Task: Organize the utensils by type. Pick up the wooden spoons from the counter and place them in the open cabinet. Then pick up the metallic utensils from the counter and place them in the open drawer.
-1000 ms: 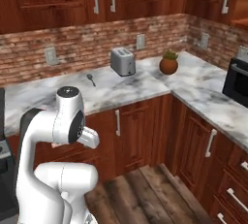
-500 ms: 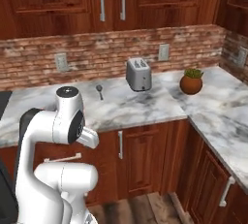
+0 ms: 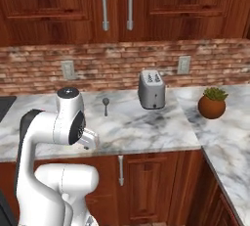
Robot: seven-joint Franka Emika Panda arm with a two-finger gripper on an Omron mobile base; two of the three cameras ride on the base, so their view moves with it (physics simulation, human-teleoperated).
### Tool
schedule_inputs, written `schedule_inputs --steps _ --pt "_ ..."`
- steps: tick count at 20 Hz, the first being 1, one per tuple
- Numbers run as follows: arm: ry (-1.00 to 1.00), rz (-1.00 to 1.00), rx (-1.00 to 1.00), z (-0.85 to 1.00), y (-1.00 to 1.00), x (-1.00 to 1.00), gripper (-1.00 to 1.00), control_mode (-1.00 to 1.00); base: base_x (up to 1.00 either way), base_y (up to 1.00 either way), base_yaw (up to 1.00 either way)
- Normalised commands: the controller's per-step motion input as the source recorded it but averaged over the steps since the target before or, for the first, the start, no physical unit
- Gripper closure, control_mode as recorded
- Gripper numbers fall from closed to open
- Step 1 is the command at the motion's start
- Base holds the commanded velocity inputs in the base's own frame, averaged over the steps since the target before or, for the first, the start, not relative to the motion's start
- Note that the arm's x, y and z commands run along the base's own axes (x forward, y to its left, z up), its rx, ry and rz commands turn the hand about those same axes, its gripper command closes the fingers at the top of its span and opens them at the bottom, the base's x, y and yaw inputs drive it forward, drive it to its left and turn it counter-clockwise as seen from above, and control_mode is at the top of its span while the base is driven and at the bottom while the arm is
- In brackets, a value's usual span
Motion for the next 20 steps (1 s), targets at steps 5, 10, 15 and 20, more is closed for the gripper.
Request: schedule_inputs --steps 5,10,15,20 --pt "0.0 0.0 0.0 0.0 0.0 0.0 -1.0 1.0 0.43 -0.16 0.25" --pt "0.0 0.0 0.0 0.0 0.0 0.0 -1.0 1.0 0.39 -0.15 0.22" --pt "0.0 0.0 0.0 0.0 0.0 0.0 -1.0 1.0 0.5 -0.29 0.19" --pt "-0.15 0.11 0.02 0.0 -0.18 0.25 -1.0 -1.0 0.08 -0.05 0.03"
